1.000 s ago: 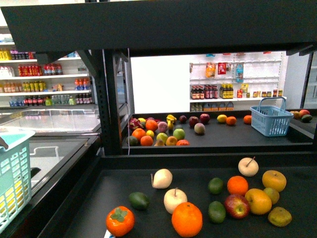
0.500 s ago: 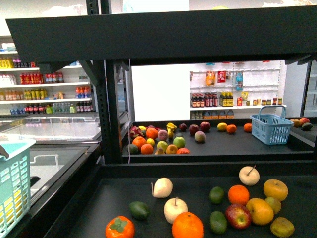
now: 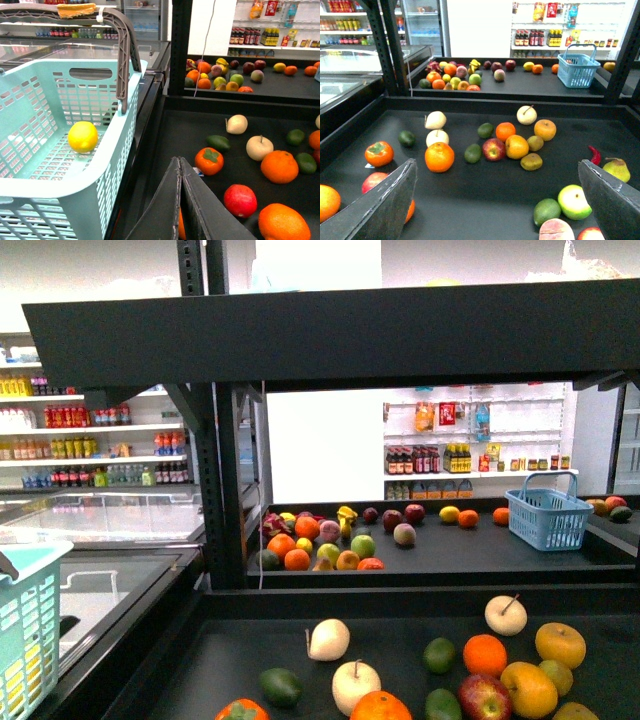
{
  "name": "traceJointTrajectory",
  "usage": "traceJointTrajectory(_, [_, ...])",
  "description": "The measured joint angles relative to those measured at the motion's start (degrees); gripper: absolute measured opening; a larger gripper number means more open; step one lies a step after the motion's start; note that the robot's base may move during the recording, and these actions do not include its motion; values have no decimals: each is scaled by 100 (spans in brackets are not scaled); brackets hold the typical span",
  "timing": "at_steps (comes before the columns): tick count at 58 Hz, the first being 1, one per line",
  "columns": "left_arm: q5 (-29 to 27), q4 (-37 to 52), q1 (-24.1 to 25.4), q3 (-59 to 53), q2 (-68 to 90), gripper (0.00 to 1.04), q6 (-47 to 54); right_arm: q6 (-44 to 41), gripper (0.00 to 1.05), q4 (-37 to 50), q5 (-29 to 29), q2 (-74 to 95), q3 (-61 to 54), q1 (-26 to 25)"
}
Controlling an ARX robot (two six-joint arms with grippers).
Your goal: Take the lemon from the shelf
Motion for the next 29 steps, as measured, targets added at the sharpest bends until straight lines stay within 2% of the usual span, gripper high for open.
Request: traceJointTrajectory(29, [61,-1193,26,0,-1244,3,0,0,97,0,0,0,-2,0])
